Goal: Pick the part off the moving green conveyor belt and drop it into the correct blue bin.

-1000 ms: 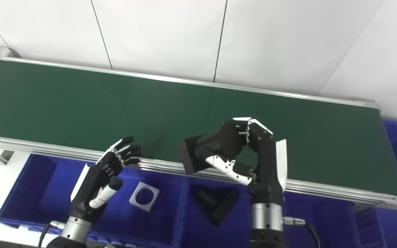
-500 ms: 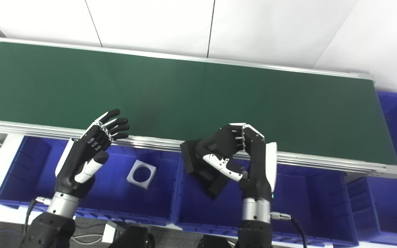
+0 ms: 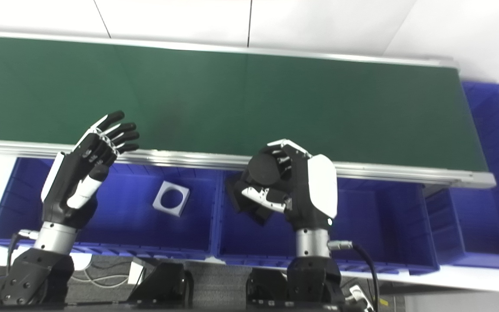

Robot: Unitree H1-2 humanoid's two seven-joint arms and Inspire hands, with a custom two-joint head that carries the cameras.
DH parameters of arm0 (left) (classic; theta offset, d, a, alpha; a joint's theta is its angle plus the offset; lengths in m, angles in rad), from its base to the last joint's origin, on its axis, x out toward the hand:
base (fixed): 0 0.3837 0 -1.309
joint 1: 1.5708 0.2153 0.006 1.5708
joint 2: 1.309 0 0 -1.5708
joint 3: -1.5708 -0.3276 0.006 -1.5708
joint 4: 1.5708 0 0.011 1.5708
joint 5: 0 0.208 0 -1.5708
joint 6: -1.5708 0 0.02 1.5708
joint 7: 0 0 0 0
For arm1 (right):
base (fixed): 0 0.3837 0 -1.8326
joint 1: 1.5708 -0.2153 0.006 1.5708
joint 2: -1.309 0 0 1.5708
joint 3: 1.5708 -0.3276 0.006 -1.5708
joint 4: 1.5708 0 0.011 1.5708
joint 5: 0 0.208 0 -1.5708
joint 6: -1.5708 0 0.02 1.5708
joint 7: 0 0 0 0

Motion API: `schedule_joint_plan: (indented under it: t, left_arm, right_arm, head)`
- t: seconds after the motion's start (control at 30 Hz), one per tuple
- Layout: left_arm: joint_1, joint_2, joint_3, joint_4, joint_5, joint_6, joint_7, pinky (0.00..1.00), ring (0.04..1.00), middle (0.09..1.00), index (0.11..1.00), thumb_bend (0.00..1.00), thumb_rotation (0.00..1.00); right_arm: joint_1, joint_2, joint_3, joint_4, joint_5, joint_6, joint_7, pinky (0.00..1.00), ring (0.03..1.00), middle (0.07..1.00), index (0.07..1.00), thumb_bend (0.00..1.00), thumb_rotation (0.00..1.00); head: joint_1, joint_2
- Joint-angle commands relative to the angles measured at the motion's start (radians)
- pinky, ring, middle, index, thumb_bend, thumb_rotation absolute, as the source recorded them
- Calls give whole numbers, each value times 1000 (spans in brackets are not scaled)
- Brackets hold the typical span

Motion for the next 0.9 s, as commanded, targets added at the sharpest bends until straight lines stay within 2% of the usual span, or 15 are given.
schedule_joint_plan:
  t: [0.0,0.27,0.53,0.67,0.77,0.83,0.87]
  left_arm:
    - [-7,11,10,-27,-18,-10,-11,735,784,807,863,769,661]
    - [-10,22,12,-30,-31,-8,-18,731,779,804,867,769,668]
    - [-13,19,13,-26,-32,-8,-24,730,778,803,865,787,669]
    - [-15,14,11,-20,-26,-13,-22,724,776,803,865,778,674]
    - [-20,16,10,-12,-33,-13,-27,730,780,806,864,779,670]
    - [-23,16,11,-6,-36,-17,-30,733,784,807,865,776,671]
    - [-24,17,11,-3,-37,-18,-30,735,785,808,864,776,667]
  right_arm:
    - [-3,10,1,-18,-24,27,19,307,408,509,535,498,0]
    - [-14,4,-16,3,-88,106,88,311,409,504,534,495,0]
    - [-54,-41,8,46,-193,121,148,312,406,501,529,495,0]
    - [-65,-45,7,58,-217,138,181,310,409,508,541,494,0]
    - [-72,-40,8,45,-261,198,280,296,416,511,555,491,0]
    - [-76,-44,16,32,-297,227,346,400,408,504,545,508,0]
    - [-77,-53,24,24,-313,231,375,479,541,607,516,514,80]
  head:
    - [0,1]
    - [-26,5]
    - [-35,5]
    - [-32,3]
    - [-30,-4]
    - [-29,-5]
    - [-29,-7]
